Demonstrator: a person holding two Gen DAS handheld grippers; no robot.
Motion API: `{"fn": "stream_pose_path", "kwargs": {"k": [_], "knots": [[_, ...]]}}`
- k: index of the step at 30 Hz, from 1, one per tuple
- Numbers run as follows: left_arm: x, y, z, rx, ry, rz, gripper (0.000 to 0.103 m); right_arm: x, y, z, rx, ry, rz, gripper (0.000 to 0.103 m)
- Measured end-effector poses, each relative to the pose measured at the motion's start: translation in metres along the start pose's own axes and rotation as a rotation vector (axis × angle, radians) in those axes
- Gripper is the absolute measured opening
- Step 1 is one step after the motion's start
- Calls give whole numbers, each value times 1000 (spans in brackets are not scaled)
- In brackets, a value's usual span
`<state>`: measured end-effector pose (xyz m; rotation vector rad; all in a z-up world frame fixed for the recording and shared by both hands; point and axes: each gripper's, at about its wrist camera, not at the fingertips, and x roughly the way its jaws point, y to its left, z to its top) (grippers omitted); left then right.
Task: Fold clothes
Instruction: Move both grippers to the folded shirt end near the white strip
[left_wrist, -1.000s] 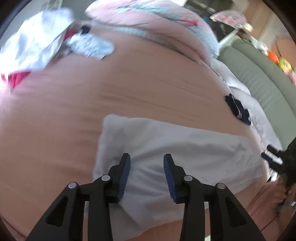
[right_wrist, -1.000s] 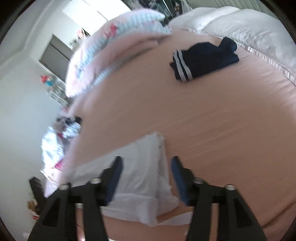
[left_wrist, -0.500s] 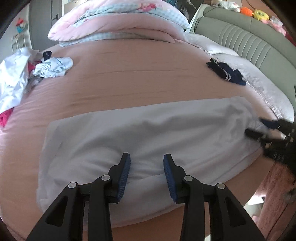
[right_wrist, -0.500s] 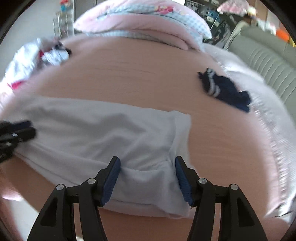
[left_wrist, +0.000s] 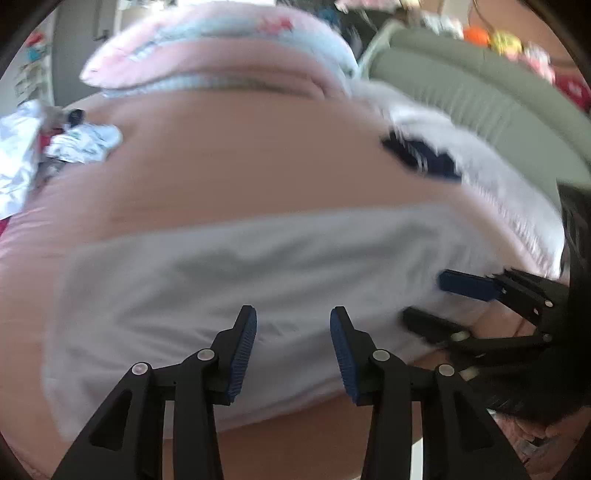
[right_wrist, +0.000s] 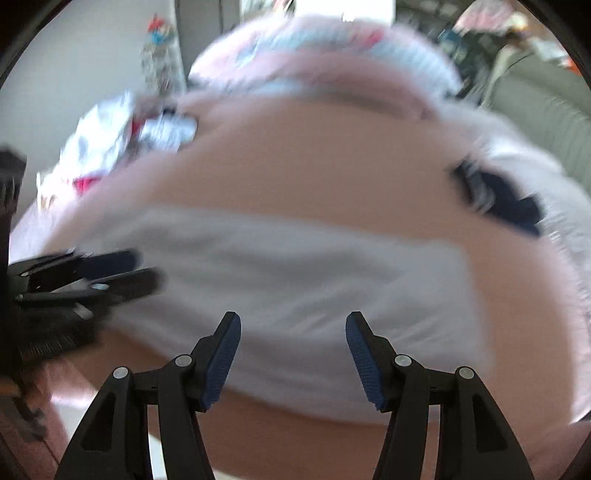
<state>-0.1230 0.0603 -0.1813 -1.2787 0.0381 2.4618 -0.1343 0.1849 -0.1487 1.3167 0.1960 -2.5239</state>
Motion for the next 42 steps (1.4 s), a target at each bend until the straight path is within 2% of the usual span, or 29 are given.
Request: {"fn": "stream_pose_path", "kwargs": {"k": [3,6,7,10,13,15,17,20,22,24,26,27,29,30,31,32,33,34,37,40,42], "knots": [[4,-1,-2,41,29,19,38,9,-3,-5,-20,29,-15,58],[-10,21,-5,-6,44,-2,38,-1,-22,-9,21,31,-11,54],[-16,30,-7,-28,46,-11,38,-7,-32,-9,49,27,-8,49],[-33,56,-18,-134,27,-9,38,-36,-76,-14,262,-38,-33,51],[-53,65,-14,-184,-58,35,38,-61,-115,-21,444,-127,-47,52],[-61,65,-9,-183,-119,25,39,-62,-116,-14,425,-156,-50,52],[-55,66,-5,-190,-101,12,41,-56,-106,-9,378,-153,-64,52],[-35,73,-17,-192,32,113,40,-33,-101,-15,383,-47,-111,52],[-44,81,-19,-230,20,93,40,-17,-109,-23,421,45,-162,54],[-59,87,-17,-246,-21,176,40,-22,-131,-28,537,35,-104,55],[-73,97,-17,-286,-68,233,40,-32,-141,-28,561,6,-150,56],[-76,105,-19,-334,-85,195,40,-36,-144,-29,578,-13,-138,57],[-76,112,-21,-398,-104,70,41,-43,-150,-31,608,-47,-113,58],[-74,110,-22,-396,-99,38,41,-38,-146,-30,591,-27,-93,58],[-69,107,-22,-368,-75,57,41,-34,-143,-29,573,-7,-73,58],[-62,105,-24,-324,-28,134,41,-29,-139,-28,553,15,-61,58],[-54,104,-25,-280,18,210,42,-24,-132,-28,514,43,-105,58],[-48,104,-26,-250,56,272,48,-21,-126,-28,481,67,-142,58],[-62,124,-31,-387,13,247,49,-29,-131,-31,541,38,-109,58],[-75,130,-33,-415,-55,275,48,-40,-134,-31,559,4,-122,58],[-78,126,-33,-424,-77,114,48,-42,-132,-29,539,2,-139,58]]}}
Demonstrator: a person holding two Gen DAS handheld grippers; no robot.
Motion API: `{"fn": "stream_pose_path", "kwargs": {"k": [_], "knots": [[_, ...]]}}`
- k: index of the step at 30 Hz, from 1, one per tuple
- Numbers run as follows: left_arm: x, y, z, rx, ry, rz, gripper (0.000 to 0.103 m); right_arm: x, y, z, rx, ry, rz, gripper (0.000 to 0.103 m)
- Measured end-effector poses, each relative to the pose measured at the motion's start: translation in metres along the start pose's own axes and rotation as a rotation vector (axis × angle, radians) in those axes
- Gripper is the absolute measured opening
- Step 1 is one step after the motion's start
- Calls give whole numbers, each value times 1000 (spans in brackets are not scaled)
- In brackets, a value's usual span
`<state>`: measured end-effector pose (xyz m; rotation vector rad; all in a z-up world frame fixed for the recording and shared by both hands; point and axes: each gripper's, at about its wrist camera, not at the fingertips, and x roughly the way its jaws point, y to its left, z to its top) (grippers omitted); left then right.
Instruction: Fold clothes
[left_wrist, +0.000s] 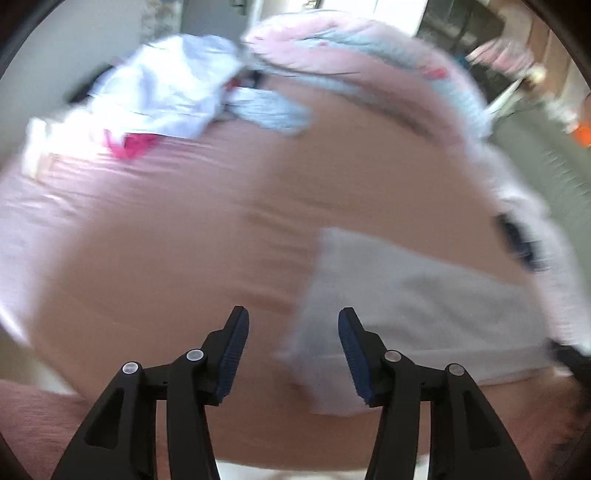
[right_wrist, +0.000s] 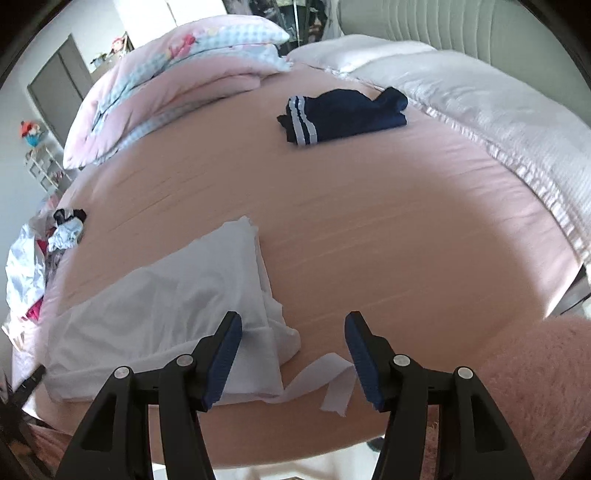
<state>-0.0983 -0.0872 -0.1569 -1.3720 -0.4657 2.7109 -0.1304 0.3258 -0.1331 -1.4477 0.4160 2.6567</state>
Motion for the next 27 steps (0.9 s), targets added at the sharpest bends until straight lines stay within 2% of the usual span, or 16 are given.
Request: {"fn": "stream_pose_path", "kwargs": {"k": [1,2,3,5,6,8,12,16,17,19,21,23,26,27], "knots": [[3,-6,-3,23,24,-48,48,1,1,0,-14,2,-10,58],[6,-11,-7,63,39,-31,48,5,5,-2,-41,31,-36,58],[14,-18,-9,122,58,33,48,10,9,-5,-66,61,-61,58],[30,-18,-11,148,104,112,50,17,15,-12,-90,125,-68,58],[29,-12,-10,105,105,87,49,21,16,-13,-96,147,-59,58],[21,-4,-5,23,72,50,49,13,11,-9,-53,105,-12,58],[5,-13,-2,37,-13,-1,49,2,-9,3,84,34,96,58],[19,-22,3,49,11,-37,49,35,-16,3,190,189,290,58],[23,-25,5,60,16,-39,49,42,-12,2,187,210,311,61],[27,-33,8,86,18,-43,49,47,0,2,119,204,284,62],[27,-36,8,100,17,-46,49,48,9,3,66,191,262,55],[27,-38,5,111,16,-49,49,46,15,5,41,177,272,35],[23,-38,4,97,9,-63,49,30,27,13,-15,108,284,28],[22,-38,5,88,5,-70,49,19,41,15,-92,56,280,28]]}}
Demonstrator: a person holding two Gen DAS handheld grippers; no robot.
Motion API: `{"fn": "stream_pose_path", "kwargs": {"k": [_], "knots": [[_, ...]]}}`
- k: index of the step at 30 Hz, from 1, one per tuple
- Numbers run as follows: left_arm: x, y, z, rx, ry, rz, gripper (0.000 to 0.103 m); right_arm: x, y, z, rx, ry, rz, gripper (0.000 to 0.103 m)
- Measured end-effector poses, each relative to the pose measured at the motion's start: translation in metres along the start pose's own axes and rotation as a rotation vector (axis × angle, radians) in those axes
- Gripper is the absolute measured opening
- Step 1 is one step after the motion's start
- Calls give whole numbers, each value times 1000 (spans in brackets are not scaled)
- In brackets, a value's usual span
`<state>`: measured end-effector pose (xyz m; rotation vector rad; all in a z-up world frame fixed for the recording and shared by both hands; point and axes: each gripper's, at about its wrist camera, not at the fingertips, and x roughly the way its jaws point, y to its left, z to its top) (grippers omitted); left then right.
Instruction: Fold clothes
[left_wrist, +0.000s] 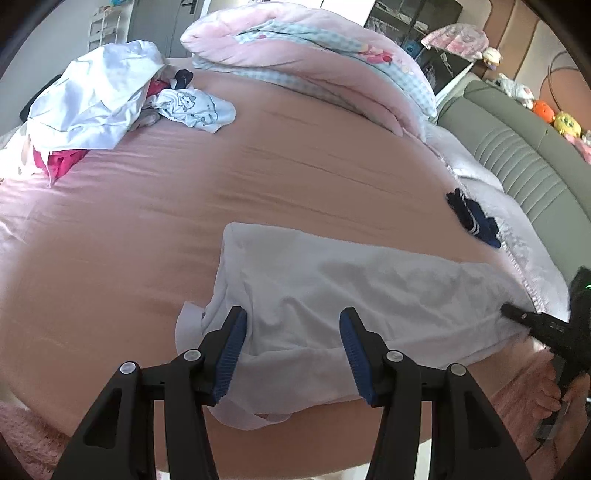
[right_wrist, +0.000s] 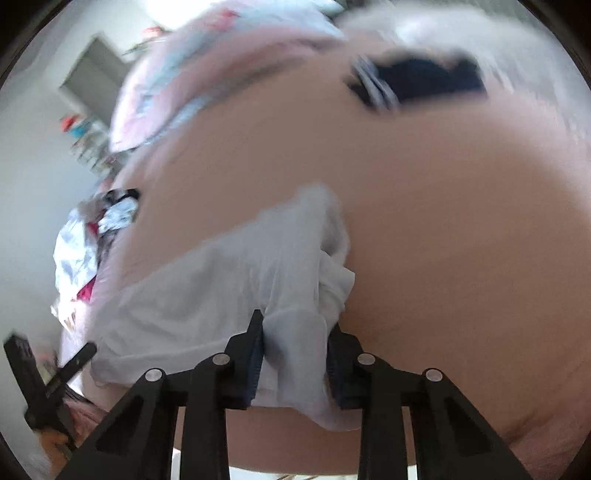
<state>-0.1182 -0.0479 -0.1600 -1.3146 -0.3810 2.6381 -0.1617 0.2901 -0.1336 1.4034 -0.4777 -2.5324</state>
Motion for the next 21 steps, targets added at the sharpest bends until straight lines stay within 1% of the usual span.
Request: {"fn": "stream_pose_path", "kwargs": {"k": [2,3,5,6,8,9,12,13,14,16,18,20,21], "knots": [[-1,-2,0,-13,-8,-20,49,-12,39,4,-173,-64,-6,28],[0,-3,0,-15,-9,-37,49,-12,61,3,-252,-68,3,28],[0,-7,1,-18,-12,-69,49,-2,99,2,-361,-54,41,28],[1,-9,1,-23,-14,-85,49,4,118,0,-414,-44,61,28],[4,-10,2,-41,-7,-112,49,30,147,-10,-493,26,105,29],[7,-10,2,-52,2,-126,49,47,155,-16,-514,76,107,31],[17,-12,2,-69,37,-164,49,51,155,-26,-504,77,139,33],[20,-13,1,-72,44,-179,49,53,155,-30,-501,77,150,36],[22,-14,1,-76,50,-198,49,53,155,-32,-493,76,168,38],[25,-16,2,-97,56,-276,49,29,141,-24,-411,54,316,38],[28,-19,4,-120,49,-349,49,2,123,-16,-352,2,423,40],[29,-21,5,-127,43,-378,49,-14,102,-9,-284,-56,463,40],[28,-23,5,-125,35,-378,49,-15,90,-4,-230,-80,439,40]]}}
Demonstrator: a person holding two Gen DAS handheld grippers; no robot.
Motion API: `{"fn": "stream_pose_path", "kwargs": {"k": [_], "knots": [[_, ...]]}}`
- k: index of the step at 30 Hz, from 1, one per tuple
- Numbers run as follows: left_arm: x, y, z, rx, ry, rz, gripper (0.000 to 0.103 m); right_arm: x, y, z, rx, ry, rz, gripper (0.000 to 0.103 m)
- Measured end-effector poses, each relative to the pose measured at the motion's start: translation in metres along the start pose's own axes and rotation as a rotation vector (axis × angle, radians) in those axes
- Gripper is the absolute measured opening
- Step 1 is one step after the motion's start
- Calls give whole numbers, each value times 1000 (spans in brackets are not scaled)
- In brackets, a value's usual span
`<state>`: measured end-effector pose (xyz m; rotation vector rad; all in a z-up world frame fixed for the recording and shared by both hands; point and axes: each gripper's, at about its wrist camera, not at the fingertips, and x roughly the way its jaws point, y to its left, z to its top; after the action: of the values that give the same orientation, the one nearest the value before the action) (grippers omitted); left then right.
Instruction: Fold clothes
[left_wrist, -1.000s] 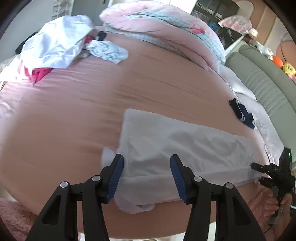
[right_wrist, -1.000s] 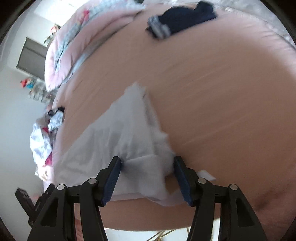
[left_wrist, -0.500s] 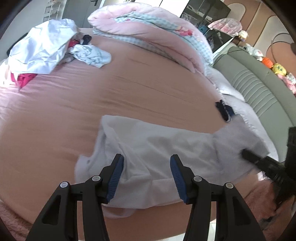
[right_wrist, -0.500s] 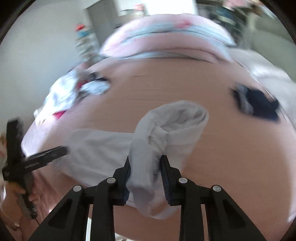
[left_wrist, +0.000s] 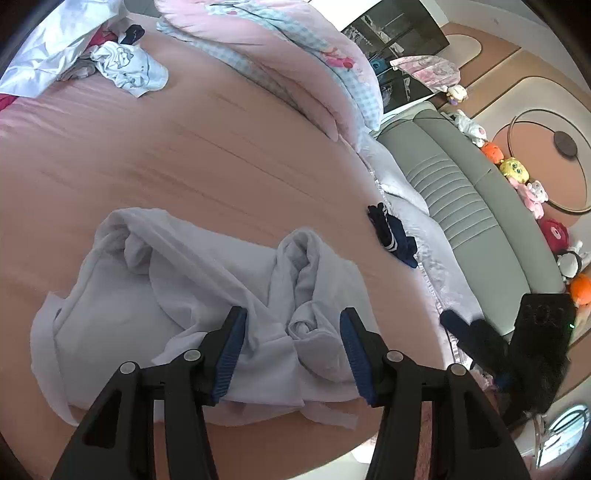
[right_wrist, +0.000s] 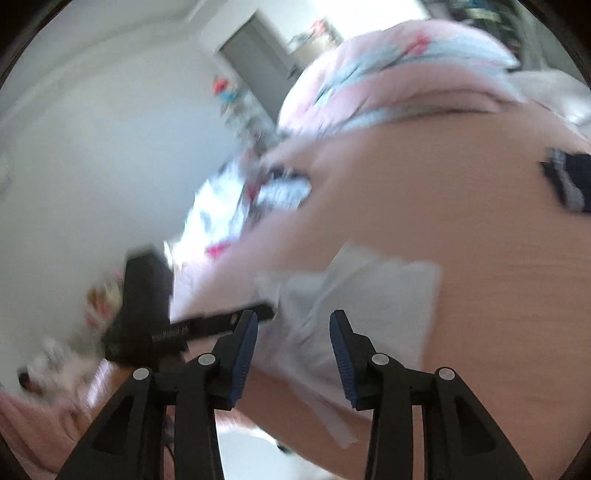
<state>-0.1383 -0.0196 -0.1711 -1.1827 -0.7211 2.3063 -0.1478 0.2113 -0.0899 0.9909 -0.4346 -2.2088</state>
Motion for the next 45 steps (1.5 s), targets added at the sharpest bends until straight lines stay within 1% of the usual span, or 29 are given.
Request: {"fn": "stream_pose_path", "kwargs": {"k": [1,2,3,5,6,7,9,10,12,13,15,17,18,20,22,24,25,26,27,30,33,34,35,36,38,41,43,44,45], "knots": [[-1,-2,0,6,-10,4,49,-7,-11,2,46,-31,-29,40],[-6,-6,0,24,-33,25,49,-12,-23,3,92,-58,-63,40],[-10,-10,0,44,-54,56,49,-10,-35,4,135,-48,-134,40],[-21,-17,0,105,-89,210,49,7,-51,2,159,17,-255,40],[-25,-19,0,129,-98,288,49,17,-54,0,162,52,-277,40],[-23,-13,0,119,-62,363,49,26,-56,-3,165,84,-296,40],[-20,11,-5,58,46,496,49,35,-55,-6,176,110,-285,40],[-24,21,-8,18,62,497,49,40,-55,-7,180,123,-281,40],[-43,33,-10,-64,28,462,49,52,-50,-9,161,148,-297,40],[-51,33,-9,-78,-1,478,49,55,-49,-10,153,158,-306,40],[-66,30,-4,-69,-70,525,49,64,-46,-10,145,177,-316,40],[-78,29,0,-71,-125,489,49,66,-44,-12,145,181,-317,40],[-79,28,1,-64,-130,474,49,65,-45,-12,146,184,-318,40],[-70,21,1,-19,-73,420,49,61,-51,-15,154,193,-318,40],[-49,8,-1,38,4,396,49,61,-54,-17,159,212,-317,40],[-30,-3,-7,127,63,433,49,62,-56,-19,163,230,-315,40],[-22,-5,-8,163,82,487,49,62,-57,-20,164,239,-315,40],[-12,-2,-7,199,98,571,49,63,-56,-20,157,245,-318,40],[-6,4,-4,207,102,621,49,62,-56,-20,152,247,-321,40],[-9,10,9,149,79,653,49,62,-56,-20,154,250,-324,40],[-34,-18,15,199,-48,556,49,58,-57,-18,165,239,-324,40],[-33,-27,16,210,-41,470,49,57,-57,-16,175,228,-318,40],[-25,-35,17,206,6,359,49,55,-57,-15,184,217,-312,40],[-16,-38,16,194,50,294,49,53,-58,-14,196,209,-303,40],[10,-42,10,174,126,217,49,57,-60,-10,200,206,-307,40],[39,-42,0,176,188,225,49,60,-63,-10,212,215,-322,40],[51,-41,-7,153,217,214,49,59,-64,-12,225,219,-322,40],[52,-43,-11,142,212,203,49,58,-64,-12,226,221,-323,40],[52,-43,-13,141,195,190,47,58,-63,-12,220,223,-327,40]]}}
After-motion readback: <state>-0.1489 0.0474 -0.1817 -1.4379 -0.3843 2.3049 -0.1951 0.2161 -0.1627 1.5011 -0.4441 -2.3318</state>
